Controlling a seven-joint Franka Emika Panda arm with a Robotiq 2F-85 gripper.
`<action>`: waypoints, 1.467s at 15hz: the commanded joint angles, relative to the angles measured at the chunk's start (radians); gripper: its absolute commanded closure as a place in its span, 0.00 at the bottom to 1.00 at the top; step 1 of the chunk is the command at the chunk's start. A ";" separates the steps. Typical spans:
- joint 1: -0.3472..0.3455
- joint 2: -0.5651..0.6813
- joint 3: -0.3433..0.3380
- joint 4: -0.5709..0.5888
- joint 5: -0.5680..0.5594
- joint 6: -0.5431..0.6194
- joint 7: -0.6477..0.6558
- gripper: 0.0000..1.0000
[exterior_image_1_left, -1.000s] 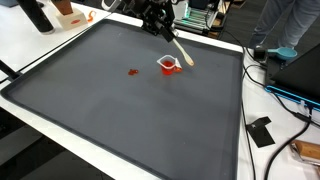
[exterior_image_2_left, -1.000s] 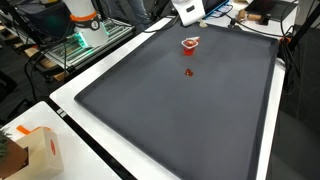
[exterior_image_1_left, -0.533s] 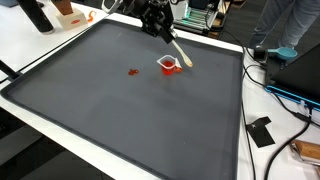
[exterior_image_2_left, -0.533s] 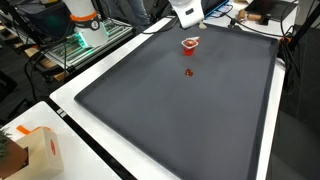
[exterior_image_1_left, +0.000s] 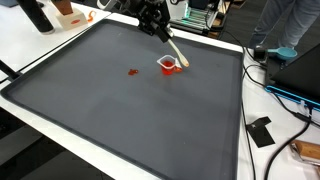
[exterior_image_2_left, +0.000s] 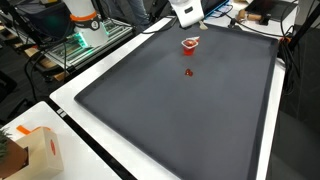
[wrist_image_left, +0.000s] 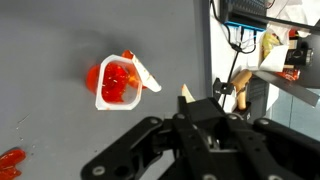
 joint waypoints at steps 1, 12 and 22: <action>0.011 -0.038 -0.015 -0.015 -0.030 0.019 0.036 0.94; 0.022 -0.136 -0.024 0.012 -0.276 0.075 0.184 0.94; 0.059 -0.192 -0.013 0.065 -0.689 0.067 0.429 0.94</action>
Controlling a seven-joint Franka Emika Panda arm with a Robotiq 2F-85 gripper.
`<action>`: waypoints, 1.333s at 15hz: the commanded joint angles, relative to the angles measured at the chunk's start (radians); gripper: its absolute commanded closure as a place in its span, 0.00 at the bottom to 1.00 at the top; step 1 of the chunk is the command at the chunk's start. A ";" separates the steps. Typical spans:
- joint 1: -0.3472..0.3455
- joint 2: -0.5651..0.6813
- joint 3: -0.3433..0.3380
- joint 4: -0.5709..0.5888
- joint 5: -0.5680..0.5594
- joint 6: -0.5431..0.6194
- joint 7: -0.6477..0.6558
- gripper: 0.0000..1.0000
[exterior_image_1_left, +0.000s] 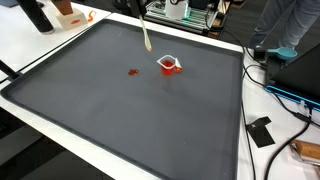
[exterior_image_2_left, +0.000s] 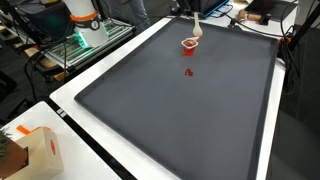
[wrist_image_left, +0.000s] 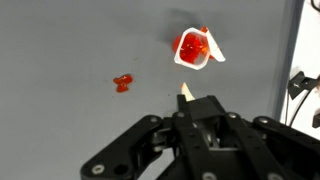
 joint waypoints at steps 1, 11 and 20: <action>0.025 -0.024 0.000 0.002 -0.141 0.002 0.090 0.94; 0.042 -0.023 0.007 0.018 -0.261 -0.002 0.132 0.94; 0.043 -0.022 0.007 0.018 -0.262 -0.002 0.131 0.94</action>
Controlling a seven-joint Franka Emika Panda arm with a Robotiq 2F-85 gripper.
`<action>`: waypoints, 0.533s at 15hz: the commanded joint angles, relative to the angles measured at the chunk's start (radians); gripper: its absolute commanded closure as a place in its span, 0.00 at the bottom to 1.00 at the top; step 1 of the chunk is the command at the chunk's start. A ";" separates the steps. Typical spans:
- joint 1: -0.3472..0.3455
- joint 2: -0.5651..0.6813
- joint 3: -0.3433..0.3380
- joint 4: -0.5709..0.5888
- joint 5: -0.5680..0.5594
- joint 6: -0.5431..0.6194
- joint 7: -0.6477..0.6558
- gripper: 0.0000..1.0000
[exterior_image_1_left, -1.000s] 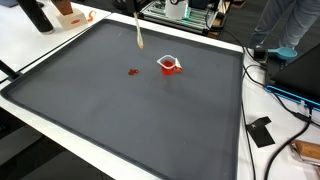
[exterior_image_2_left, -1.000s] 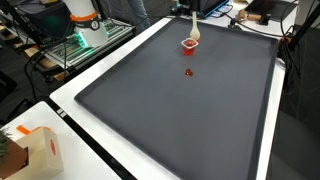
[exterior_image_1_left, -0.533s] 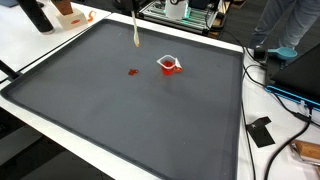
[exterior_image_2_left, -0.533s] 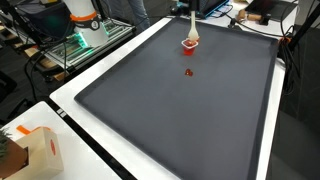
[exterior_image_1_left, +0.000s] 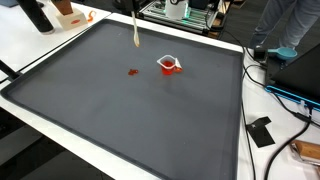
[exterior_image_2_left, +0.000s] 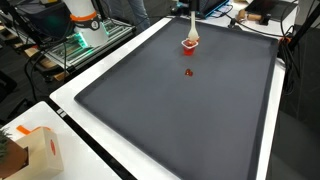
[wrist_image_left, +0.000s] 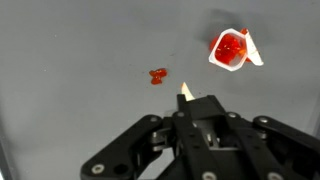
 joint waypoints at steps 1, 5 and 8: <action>0.003 -0.003 0.001 -0.012 0.046 -0.006 0.005 0.94; 0.008 -0.026 0.007 -0.077 0.164 0.026 0.076 0.94; 0.015 -0.034 0.013 -0.133 0.239 0.063 0.104 0.94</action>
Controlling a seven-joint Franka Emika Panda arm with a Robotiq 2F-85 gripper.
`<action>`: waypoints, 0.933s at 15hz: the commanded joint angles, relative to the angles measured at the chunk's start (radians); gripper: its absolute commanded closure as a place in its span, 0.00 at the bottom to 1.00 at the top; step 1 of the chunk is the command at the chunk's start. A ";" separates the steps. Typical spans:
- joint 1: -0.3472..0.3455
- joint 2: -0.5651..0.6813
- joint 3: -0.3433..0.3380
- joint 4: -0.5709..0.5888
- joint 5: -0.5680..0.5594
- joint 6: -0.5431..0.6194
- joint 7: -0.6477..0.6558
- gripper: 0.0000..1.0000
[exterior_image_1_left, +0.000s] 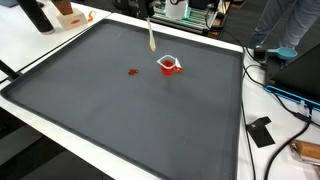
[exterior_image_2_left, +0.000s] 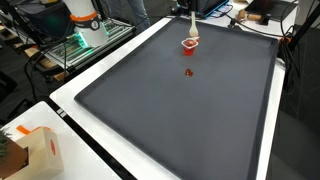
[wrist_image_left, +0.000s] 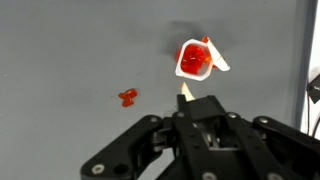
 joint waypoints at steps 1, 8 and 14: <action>0.012 -0.036 0.007 -0.104 0.079 0.079 0.058 0.94; 0.035 -0.043 0.025 -0.221 0.090 0.215 0.153 0.94; 0.047 -0.054 0.037 -0.281 0.105 0.313 0.246 0.94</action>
